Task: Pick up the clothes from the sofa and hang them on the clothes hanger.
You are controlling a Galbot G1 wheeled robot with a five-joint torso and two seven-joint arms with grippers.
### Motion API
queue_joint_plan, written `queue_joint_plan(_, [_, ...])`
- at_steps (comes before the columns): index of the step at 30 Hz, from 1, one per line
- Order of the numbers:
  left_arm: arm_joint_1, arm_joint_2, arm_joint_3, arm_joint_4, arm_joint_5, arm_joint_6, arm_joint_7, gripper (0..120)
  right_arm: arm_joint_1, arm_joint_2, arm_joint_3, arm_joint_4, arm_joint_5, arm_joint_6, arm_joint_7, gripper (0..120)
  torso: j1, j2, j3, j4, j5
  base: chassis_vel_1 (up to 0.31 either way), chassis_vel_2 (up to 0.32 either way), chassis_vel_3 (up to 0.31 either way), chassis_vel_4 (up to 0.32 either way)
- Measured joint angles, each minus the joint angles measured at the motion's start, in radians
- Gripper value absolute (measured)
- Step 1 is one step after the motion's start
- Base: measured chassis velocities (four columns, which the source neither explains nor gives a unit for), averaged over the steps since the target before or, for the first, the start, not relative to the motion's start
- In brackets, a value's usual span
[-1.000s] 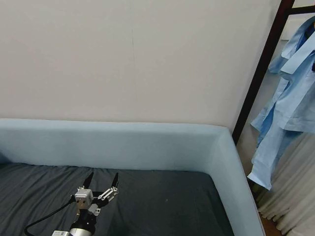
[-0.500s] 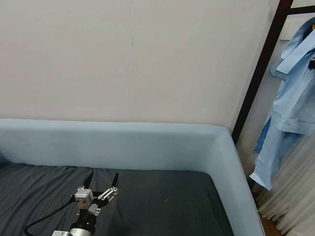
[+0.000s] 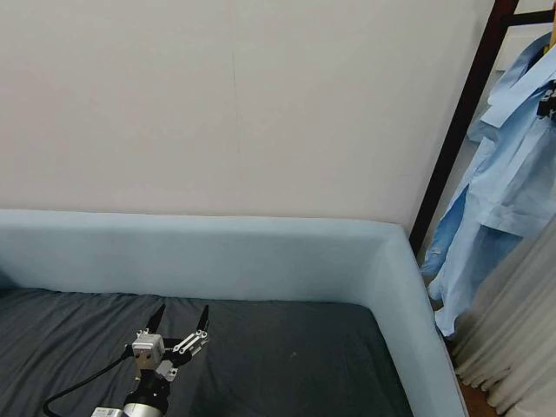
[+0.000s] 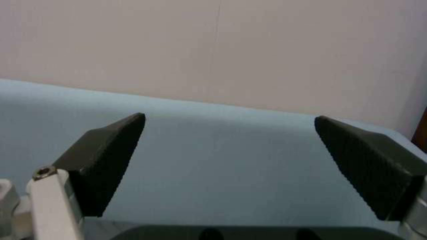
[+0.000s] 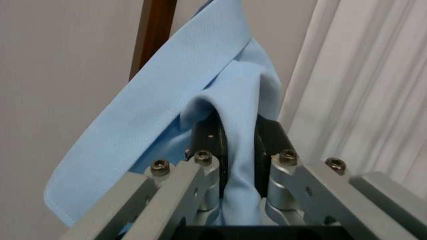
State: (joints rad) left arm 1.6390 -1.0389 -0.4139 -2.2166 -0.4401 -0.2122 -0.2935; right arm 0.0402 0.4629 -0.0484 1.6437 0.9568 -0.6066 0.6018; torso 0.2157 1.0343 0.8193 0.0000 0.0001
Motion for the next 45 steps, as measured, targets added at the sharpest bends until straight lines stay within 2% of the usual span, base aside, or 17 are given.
queue_joint_plan(1, [0.0, 0.0, 0.0, 0.0, 0.0, 0.0, 0.0, 100, 0.0, 0.0, 0.0, 0.0, 0.0, 0.0, 0.0, 8, 0.0, 0.0, 0.0, 0.0, 0.0, 0.0, 0.0, 0.0, 0.0])
queue_joint_plan(6, [0.0, 0.0, 0.0, 0.0, 0.0, 0.0, 0.0, 100, -0.039, -0.022, 0.027, 0.02, -0.022, 0.016, -0.045, 31, 0.0, 0.0, 0.0, 0.0, 0.0003, 0.0, 0.0, 0.0, 0.0])
queue_joint_plan(7, [0.0, 0.0, 0.0, 0.0, 0.0, 0.0, 0.0, 100, -0.039, -0.022, 0.027, 0.02, -0.022, 0.016, -0.045, 31, 0.0, 0.0, 0.0, 0.0, 0.0003, 0.0, 0.0, 0.0, 0.0])
queue_joint_plan(10, [0.0, 0.0, 0.0, 0.0, 0.0, 0.0, 0.0, 100, -0.086, -0.041, 0.069, 0.041, -0.036, 0.034, -0.073, 45, 0.0, 0.0, 0.0, 0.0, 0.0002, 0.0, 0.0, 0.0, 0.0])
queue_joint_plan(12, [0.0, 0.0, 0.0, 0.0, 0.0, 0.0, 0.0, 100, -0.101, -0.049, 0.081, 0.052, -0.04, 0.043, -0.081, 48, 0.0, 0.0, 0.0, -0.0001, 0.0004, 0.0, 0.0, 0.0, 0.0])
queue_joint_plan(16, [0.0, 0.0, 0.0, 0.0, 0.0, 0.0, 0.0, 100, -0.142, -0.087, 0.121, 0.11, -0.035, 0.078, -0.11, 66, 0.0, 0.0, 0.0, -0.0002, 0.0002, 0.0, 0.0, 0.0, 0.0])
queue_joint_plan(18, [0.0, 0.0, 0.0, 0.0, 0.0, 0.0, 0.0, 100, -0.147, -0.094, 0.127, 0.124, -0.03, 0.088, -0.115, 69, 0.0, 0.0, 0.0, -0.0002, 0.0001, 0.0, 0.0, 0.0, 0.0])
queue_joint_plan(21, [0.0, 0.0, 0.0, 0.0, 0.0, 0.0, 0.0, 100, -0.173, -0.119, 0.161, 0.196, 0.016, 0.137, -0.141, 85, 0.0, 0.0, 0.0, -0.0001, 0.0, 0.0, 0.0, 0.0, 0.0])
queue_joint_plan(23, [0.0, 0.0, 0.0, 0.0, 0.0, 0.0, 0.0, 100, -0.189, -0.126, 0.175, 0.225, 0.033, 0.16, -0.153, 88, 0.0, 0.0, 0.0, -0.0002, -0.0001, 0.0, 0.0, 0.0, 0.0])
queue_joint_plan(27, [0.0, 0.0, 0.0, 0.0, 0.0, 0.0, 0.0, 100, -0.333, -0.134, 0.285, 0.356, 0.117, 0.254, -0.18, 100, 0.0, 0.0, 0.0, -0.0001, -0.0003, 0.0, 0.0, 0.0, 0.0])
queue_joint_plan(32, [0.0, 0.0, 0.0, 0.0, 0.0, 0.0, 0.0, 100, -0.463, -0.12, 0.34, 0.443, 0.189, 0.279, -0.124, 100, 0.0, 0.0, 0.0, 0.0, -0.0002, 0.0, 0.0, 0.0, 0.0])
queue_joint_plan(35, [0.0, 0.0, 0.0, 0.0, 0.0, 0.0, 0.0, 100, -0.605, -0.086, 0.402, 0.496, 0.22, 0.297, -0.082, 100, 0.0, 0.0, 0.0, 0.0002, 0.0001, 0.0, 0.0, 0.0, 0.0])
queue_joint_plan(37, [0.0, 0.0, 0.0, 0.0, 0.0, 0.0, 0.0, 100, -0.739, -0.048, 0.478, 0.513, 0.184, 0.317, -0.085, 100, 0.0, 0.0, 0.0, 0.0002, -0.0004, 0.0, 0.0, 0.0, 0.0])
queue_joint_plan(38, [0.0, 0.0, 0.0, 0.0, 0.0, 0.0, 0.0, 100, -0.739, -0.048, 0.478, 0.513, 0.184, 0.317, -0.085, 100, 0.0, 0.0, 0.0, 0.0002, -0.0004, 0.0, 0.0, 0.0, 0.0])
queue_joint_plan(41, [0.0, 0.0, 0.0, 0.0, 0.0, 0.0, 0.0, 100, -0.951, 0.018, 0.568, 0.527, 0.092, 0.362, -0.104, 100, 0.0, 0.0, 0.0, 0.0, 0.0006, 0.0, 0.0, 0.0, 0.0])
queue_joint_plan(42, [0.0, 0.0, 0.0, 0.0, 0.0, 0.0, 0.0, 100, -0.951, 0.018, 0.568, 0.527, 0.092, 0.362, -0.104, 100, 0.0, 0.0, 0.0, 0.0, 0.0006, 0.0, 0.0, 0.0, 0.0])
queue_joint_plan(45, [0.0, 0.0, 0.0, 0.0, 0.0, 0.0, 0.0, 100, -1.214, 0.137, 0.685, 0.556, -0.083, 0.421, -0.168, 100, 0.0, 0.0, 0.0, 0.0002, 0.0001, 0.0, 0.0, 0.0, 0.0])
